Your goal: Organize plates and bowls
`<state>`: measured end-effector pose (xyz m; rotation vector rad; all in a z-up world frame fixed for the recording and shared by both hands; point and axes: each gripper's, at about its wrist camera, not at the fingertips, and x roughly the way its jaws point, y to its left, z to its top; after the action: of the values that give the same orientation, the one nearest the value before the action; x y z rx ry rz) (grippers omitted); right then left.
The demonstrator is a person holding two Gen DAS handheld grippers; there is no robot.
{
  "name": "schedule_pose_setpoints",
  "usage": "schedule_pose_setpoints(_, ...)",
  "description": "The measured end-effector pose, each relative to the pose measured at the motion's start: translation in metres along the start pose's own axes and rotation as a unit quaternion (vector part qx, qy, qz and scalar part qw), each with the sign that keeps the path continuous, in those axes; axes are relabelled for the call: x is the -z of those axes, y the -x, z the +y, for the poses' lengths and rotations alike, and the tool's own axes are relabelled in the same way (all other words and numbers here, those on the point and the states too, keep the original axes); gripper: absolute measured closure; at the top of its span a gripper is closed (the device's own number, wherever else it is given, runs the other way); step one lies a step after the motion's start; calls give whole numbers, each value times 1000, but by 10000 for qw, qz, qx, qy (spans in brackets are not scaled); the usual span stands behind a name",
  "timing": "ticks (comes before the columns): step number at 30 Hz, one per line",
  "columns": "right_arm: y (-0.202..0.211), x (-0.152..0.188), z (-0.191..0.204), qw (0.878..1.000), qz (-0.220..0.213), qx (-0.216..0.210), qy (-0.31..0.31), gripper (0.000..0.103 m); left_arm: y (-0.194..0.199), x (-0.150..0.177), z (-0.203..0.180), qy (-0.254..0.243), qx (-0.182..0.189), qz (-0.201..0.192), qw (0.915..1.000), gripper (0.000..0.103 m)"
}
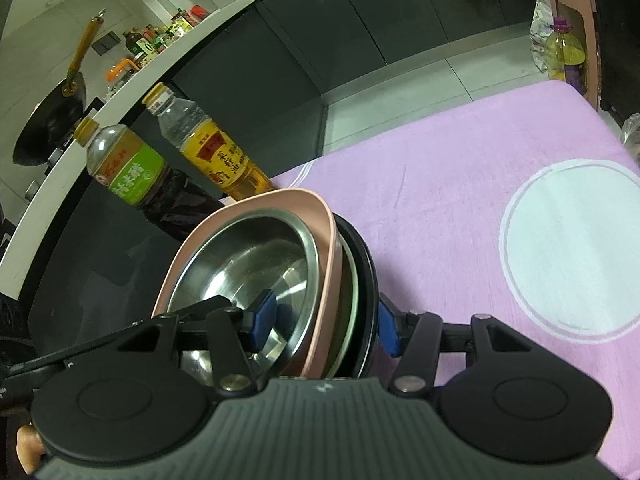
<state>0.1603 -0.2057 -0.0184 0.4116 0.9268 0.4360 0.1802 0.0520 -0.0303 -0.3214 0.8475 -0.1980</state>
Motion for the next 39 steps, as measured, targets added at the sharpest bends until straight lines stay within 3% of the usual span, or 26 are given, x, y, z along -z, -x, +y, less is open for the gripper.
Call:
schedule_pose_setpoints(21,-30,-8,-15,9999,119,81,-41,50,-38,-6,15,218,-134,115,9996,43)
schedule_pose_setpoints(32,-35,-6,-24,9996,182,71,-192,50,-42,-3,26,352,14,72,9994,42)
schedule_pose_setpoints(39,-23,-10,-25,9995,-101,246,-177,50,-22,-4,32,345,-234,-395,9983,43)
